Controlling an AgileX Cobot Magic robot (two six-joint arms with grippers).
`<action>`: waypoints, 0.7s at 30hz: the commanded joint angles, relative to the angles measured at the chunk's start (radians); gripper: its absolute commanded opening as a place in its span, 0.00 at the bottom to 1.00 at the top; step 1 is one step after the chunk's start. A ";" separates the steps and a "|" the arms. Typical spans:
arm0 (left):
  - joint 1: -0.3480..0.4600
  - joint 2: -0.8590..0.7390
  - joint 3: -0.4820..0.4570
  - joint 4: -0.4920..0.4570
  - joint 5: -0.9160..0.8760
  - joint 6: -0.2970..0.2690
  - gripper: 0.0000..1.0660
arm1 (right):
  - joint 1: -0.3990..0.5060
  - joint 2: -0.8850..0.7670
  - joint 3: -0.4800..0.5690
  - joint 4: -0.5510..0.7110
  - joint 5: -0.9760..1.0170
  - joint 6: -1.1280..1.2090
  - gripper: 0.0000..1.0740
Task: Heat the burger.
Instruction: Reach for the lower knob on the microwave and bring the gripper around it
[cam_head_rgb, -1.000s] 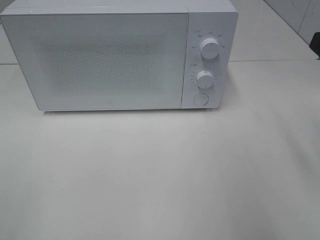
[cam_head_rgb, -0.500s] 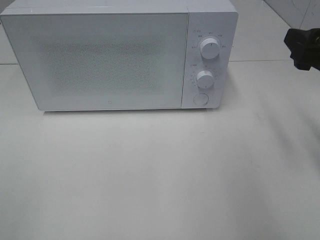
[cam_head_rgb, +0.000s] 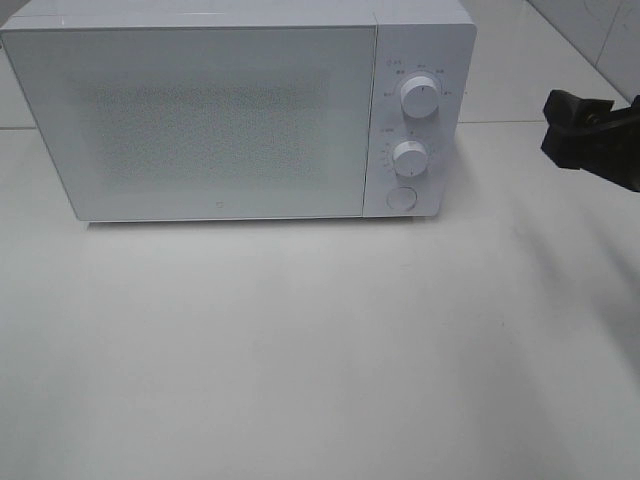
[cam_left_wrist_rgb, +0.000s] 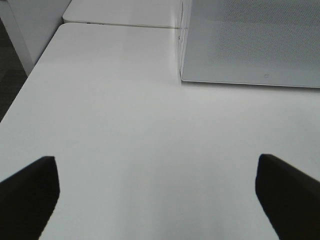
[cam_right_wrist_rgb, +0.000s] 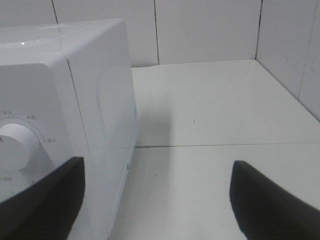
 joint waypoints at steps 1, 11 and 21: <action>0.002 -0.017 0.002 -0.001 0.001 -0.006 0.94 | 0.074 0.033 0.016 0.125 -0.109 -0.097 0.71; 0.002 -0.017 0.002 -0.001 0.001 -0.006 0.94 | 0.357 0.109 0.016 0.461 -0.208 -0.292 0.71; 0.002 -0.017 0.002 -0.001 0.001 -0.006 0.94 | 0.547 0.183 -0.003 0.690 -0.260 -0.341 0.71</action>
